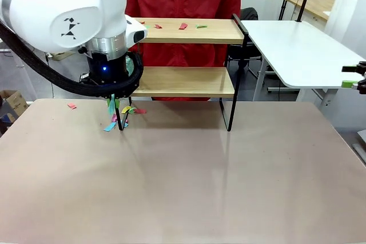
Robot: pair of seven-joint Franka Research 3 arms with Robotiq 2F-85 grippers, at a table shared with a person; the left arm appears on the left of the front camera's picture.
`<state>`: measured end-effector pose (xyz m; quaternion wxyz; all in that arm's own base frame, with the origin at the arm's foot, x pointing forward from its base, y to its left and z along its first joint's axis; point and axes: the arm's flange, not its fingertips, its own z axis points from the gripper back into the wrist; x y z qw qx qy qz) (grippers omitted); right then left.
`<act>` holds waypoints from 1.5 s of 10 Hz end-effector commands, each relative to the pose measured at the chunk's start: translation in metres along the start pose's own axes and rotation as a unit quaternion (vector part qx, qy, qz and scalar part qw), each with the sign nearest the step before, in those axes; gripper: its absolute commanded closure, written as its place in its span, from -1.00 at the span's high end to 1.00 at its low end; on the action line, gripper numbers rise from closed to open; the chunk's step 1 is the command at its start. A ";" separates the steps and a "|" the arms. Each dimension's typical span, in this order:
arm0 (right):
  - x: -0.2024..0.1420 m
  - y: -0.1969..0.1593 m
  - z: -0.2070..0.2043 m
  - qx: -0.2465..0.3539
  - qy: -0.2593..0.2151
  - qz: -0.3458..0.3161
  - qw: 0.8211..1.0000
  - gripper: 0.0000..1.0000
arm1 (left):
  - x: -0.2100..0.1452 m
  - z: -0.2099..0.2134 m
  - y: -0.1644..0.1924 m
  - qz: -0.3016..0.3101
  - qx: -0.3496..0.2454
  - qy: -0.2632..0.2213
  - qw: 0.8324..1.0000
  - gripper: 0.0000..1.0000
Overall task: Clean the shelf.
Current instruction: Clean the specific section of the Shelf indicated by the human with the Duster.
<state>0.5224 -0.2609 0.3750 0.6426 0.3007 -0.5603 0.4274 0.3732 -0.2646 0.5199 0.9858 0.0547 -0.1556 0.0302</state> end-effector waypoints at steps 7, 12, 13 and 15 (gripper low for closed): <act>0.003 0.001 -0.001 0.001 0.001 0.002 1.000 1.00 | -0.011 0.010 0.050 -0.077 -0.132 -0.109 0.982 -0.74; 0.003 0.001 -0.001 0.001 0.001 0.002 1.000 1.00 | -0.006 0.019 0.089 -0.264 -0.214 -0.084 0.937 -0.74; 0.003 0.001 -0.001 0.001 0.001 0.002 1.000 1.00 | -0.005 0.020 0.097 -0.294 -0.226 -0.084 0.925 -0.74; 0.003 0.001 -0.001 0.001 0.001 0.002 1.000 1.00 | -0.006 0.023 0.108 -0.318 -0.261 -0.113 0.904 -0.74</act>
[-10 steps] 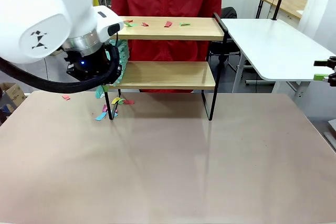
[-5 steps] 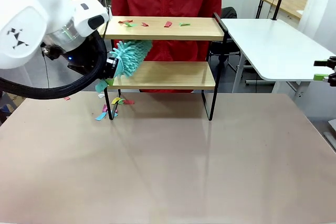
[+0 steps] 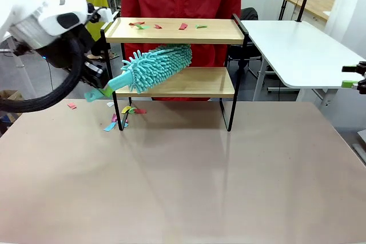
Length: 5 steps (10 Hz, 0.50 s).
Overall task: Clean the shelf.
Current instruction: Clean the specific section of the Shelf indicated by the human with the Duster.
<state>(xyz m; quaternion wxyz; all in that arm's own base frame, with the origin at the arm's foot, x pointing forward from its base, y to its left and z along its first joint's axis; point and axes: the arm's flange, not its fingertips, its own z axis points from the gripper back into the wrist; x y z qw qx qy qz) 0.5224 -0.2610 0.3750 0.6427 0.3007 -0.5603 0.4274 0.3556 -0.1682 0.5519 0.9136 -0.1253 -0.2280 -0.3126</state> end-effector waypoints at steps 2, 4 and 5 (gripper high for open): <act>0.003 0.001 -0.001 0.001 0.001 0.002 1.000 1.00 | -0.015 0.001 0.005 -0.088 -0.083 -0.032 0.992 -0.74; 0.003 0.001 -0.001 0.001 0.001 0.002 1.000 1.00 | -0.023 0.010 0.012 -0.132 -0.120 -0.060 0.982 -0.74; 0.003 0.001 -0.001 0.001 0.001 0.002 1.000 1.00 | -0.027 0.014 0.017 -0.172 -0.136 -0.046 0.975 -0.74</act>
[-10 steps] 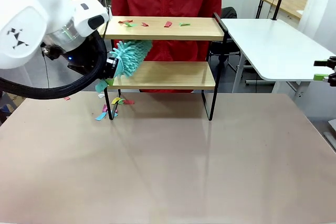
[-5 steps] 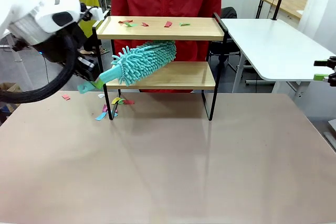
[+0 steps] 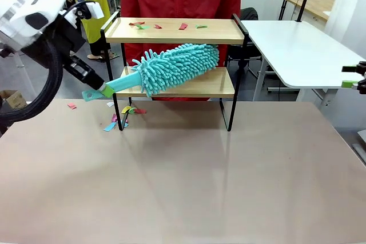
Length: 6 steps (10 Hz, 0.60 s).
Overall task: Clean the shelf.
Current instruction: Clean the specific section of the Shelf indicated by the human with the Duster.
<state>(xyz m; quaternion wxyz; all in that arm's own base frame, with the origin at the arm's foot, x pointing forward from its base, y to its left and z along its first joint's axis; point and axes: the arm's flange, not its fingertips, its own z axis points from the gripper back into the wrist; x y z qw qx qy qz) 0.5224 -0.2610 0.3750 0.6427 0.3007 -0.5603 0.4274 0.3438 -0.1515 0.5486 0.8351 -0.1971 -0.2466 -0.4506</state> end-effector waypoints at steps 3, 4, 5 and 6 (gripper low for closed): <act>0.003 0.001 -0.001 0.001 0.001 0.002 1.000 1.00 | -0.018 0.017 0.014 -0.138 -0.050 0.027 0.989 -0.74; 0.003 0.001 -0.001 0.001 0.001 0.002 1.000 1.00 | -0.014 0.022 0.009 -0.200 -0.031 0.047 0.978 -0.74; 0.003 0.001 -0.001 0.001 0.001 0.002 1.000 1.00 | -0.008 0.028 0.004 -0.237 -0.024 0.076 0.968 -0.74; 0.003 0.001 -0.001 0.001 0.001 0.002 1.000 1.00 | 0.001 0.038 0.001 -0.263 -0.020 0.109 0.958 -0.74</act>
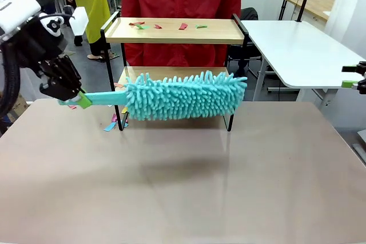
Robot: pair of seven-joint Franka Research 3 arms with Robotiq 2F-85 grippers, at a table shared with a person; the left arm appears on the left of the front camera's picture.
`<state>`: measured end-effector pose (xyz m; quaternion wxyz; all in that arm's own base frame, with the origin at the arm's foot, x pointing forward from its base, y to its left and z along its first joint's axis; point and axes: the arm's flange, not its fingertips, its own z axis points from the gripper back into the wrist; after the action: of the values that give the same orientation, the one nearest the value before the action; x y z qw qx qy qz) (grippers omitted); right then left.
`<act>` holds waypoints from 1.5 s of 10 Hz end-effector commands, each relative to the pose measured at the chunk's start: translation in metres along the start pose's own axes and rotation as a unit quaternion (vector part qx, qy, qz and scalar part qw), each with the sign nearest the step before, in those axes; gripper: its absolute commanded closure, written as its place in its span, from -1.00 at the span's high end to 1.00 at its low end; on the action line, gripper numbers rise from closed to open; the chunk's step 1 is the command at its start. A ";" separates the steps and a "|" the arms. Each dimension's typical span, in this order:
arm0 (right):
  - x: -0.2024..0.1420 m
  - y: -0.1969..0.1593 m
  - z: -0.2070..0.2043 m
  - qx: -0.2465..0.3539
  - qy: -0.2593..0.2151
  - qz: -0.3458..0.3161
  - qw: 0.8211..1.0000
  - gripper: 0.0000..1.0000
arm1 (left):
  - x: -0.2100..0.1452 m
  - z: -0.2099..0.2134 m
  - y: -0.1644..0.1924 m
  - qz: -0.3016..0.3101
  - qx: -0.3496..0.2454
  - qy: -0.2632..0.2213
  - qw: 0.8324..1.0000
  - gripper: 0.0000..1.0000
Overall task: Clean the shelf.
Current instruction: Clean the specific section of the Shelf indicated by the human with the Duster.
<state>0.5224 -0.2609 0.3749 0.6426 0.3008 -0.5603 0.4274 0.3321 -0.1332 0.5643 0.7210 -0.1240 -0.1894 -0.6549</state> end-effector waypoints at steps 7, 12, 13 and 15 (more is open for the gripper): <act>0.003 0.001 -0.001 0.001 0.001 0.002 1.000 1.00 | 0.044 0.119 -0.006 -0.078 -0.093 0.366 0.923 -0.74; 0.003 0.001 -0.001 0.001 0.001 0.002 1.000 1.00 | -0.007 0.177 -0.045 -0.020 -0.108 0.429 0.896 -0.74; 0.003 0.001 -0.001 0.001 0.001 0.002 1.000 1.00 | -0.016 0.177 -0.049 -0.016 -0.102 0.426 0.899 -0.74; 0.003 0.001 -0.001 0.001 0.001 0.002 1.000 1.00 | -0.004 0.180 -0.046 -0.003 -0.110 0.429 0.897 -0.74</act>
<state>0.5223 -0.2610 0.3749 0.6426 0.3008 -0.5603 0.4273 0.2621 -0.0490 0.7186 0.7161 0.0905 0.2021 -0.6620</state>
